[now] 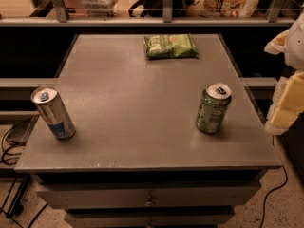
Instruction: Move green can near redbull can
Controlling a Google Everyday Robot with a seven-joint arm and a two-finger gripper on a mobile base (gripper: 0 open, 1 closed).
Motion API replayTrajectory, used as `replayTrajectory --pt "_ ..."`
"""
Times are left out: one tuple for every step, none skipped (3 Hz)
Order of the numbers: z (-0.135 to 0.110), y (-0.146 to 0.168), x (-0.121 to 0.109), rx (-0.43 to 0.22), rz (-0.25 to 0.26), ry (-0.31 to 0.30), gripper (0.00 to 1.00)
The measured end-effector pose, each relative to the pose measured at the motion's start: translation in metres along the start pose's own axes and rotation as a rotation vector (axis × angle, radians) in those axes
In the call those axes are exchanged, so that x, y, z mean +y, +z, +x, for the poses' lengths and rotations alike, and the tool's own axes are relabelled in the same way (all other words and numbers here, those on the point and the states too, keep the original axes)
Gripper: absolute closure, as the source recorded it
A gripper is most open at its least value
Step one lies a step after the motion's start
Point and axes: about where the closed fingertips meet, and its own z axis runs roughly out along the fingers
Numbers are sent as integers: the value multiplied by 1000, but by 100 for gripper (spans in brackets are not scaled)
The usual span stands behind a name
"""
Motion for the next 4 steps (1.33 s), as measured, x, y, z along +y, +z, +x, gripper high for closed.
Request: replayTrajectory --pt "0 0 0 0 0 0 0" --pt "-2 0 -1 -25 0 0 0" --pt "-19 15 -2 -127 -34 -6 0" --pt "-48 42 -2 -243 -72 -18 0"
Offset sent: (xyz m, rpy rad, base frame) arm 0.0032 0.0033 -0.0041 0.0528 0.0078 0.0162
